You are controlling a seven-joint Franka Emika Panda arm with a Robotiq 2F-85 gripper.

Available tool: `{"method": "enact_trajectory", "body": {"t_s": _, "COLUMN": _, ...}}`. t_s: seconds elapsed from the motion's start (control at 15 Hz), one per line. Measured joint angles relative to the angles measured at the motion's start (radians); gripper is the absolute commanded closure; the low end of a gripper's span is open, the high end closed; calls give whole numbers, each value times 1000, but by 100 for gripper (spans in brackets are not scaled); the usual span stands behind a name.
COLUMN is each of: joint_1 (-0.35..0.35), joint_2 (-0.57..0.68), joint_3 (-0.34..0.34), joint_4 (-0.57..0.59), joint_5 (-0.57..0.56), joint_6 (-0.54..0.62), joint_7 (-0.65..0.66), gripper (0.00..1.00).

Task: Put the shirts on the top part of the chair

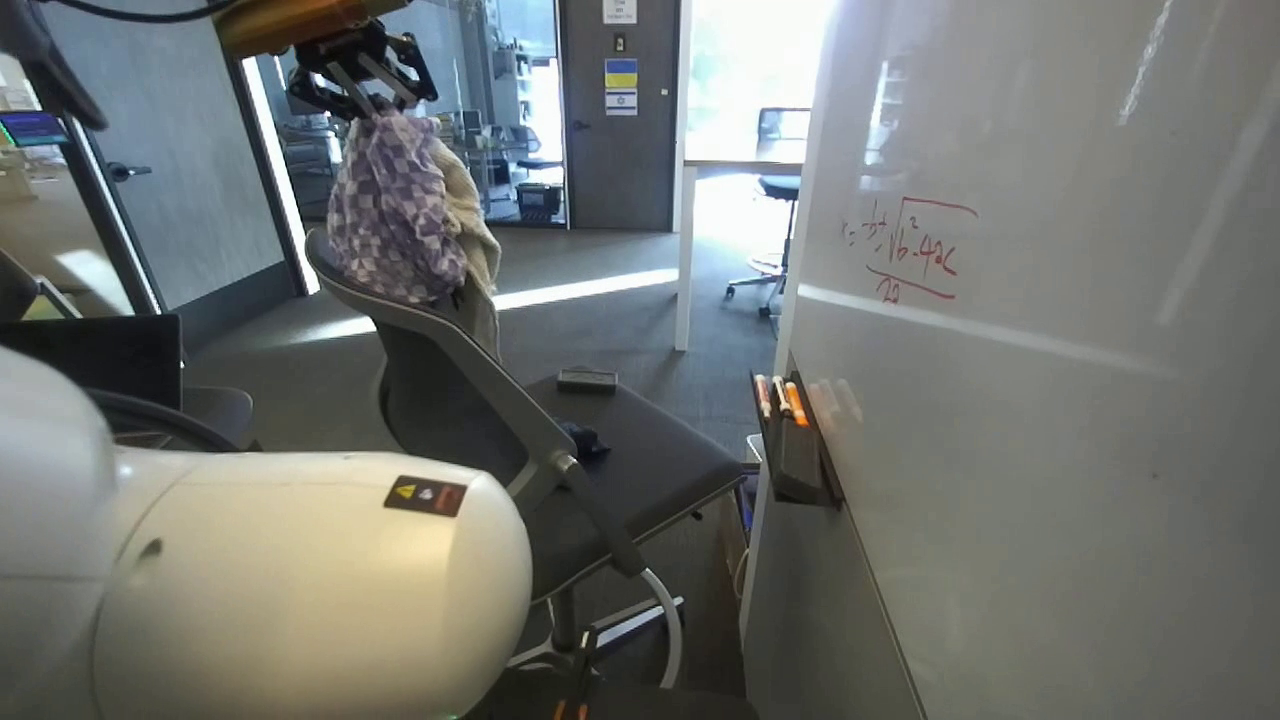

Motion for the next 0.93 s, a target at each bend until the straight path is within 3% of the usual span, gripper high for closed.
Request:
{"method": "enact_trajectory", "body": {"t_s": 0.6, "joint_1": 163, "joint_2": -4, "joint_3": -33, "joint_4": -52, "joint_5": -8, "joint_6": -91, "joint_7": -329, "gripper": 99}}
{"method": "enact_trajectory", "body": {"t_s": 0.93, "joint_1": 305, "joint_2": -79, "joint_3": 17, "joint_4": -38, "joint_5": -9, "joint_6": -201, "joint_7": -428, "gripper": 99}}
